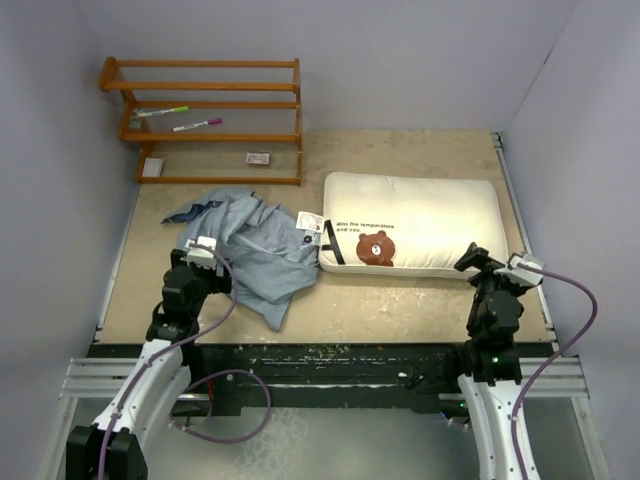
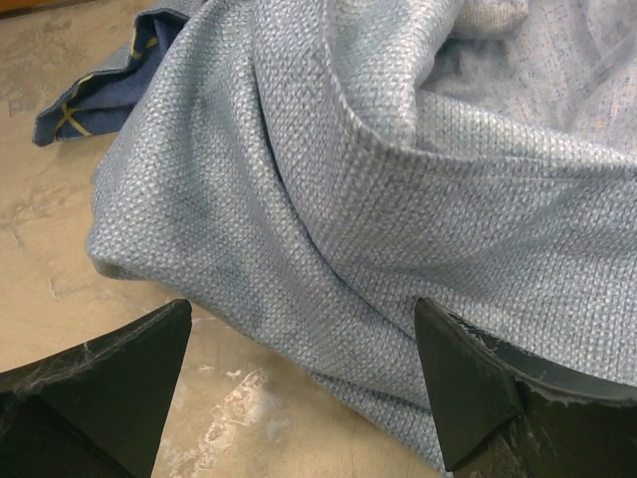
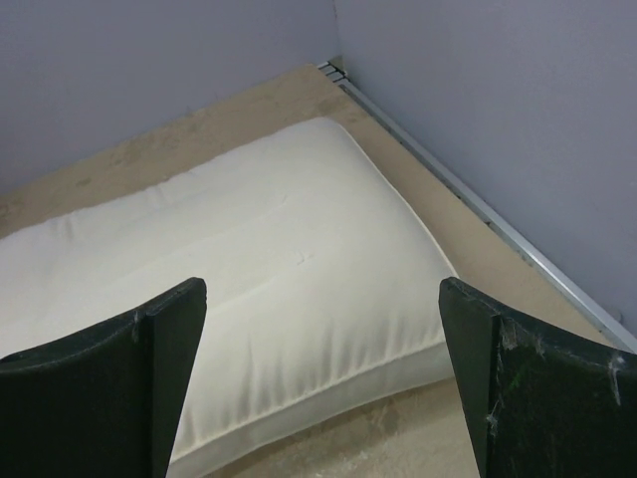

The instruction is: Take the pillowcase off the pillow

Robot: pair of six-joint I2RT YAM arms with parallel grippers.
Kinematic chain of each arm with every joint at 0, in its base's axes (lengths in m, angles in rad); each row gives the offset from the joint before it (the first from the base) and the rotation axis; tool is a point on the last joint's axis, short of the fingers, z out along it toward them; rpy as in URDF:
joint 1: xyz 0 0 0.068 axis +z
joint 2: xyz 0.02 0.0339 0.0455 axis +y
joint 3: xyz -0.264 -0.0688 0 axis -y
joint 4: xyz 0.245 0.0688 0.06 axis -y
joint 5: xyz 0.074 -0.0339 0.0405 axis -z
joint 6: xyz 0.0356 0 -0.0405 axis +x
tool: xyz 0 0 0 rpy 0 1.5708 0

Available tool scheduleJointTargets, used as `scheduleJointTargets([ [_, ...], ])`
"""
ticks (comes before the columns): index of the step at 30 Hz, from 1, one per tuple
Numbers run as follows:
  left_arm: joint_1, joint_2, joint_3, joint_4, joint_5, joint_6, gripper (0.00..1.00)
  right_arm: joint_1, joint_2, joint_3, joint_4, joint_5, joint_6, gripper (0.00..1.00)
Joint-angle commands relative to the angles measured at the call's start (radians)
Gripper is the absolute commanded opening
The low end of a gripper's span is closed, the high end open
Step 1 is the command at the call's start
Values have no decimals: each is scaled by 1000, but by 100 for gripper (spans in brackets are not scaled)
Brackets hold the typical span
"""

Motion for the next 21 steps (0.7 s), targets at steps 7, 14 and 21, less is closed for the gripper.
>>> scheduleJointTargets([
  [7, 7, -68, -46, 126, 0, -15, 92, 4, 34, -102, 184, -181, -176, 100],
  [14, 6, -100, -61, 122, -42, -31, 99, 4, 126, -189, 354, -272, -222, 100],
  [21, 6, -104, -61, 120, -40, -30, 99, 4, 268, -177, 404, -287, -192, 100],
])
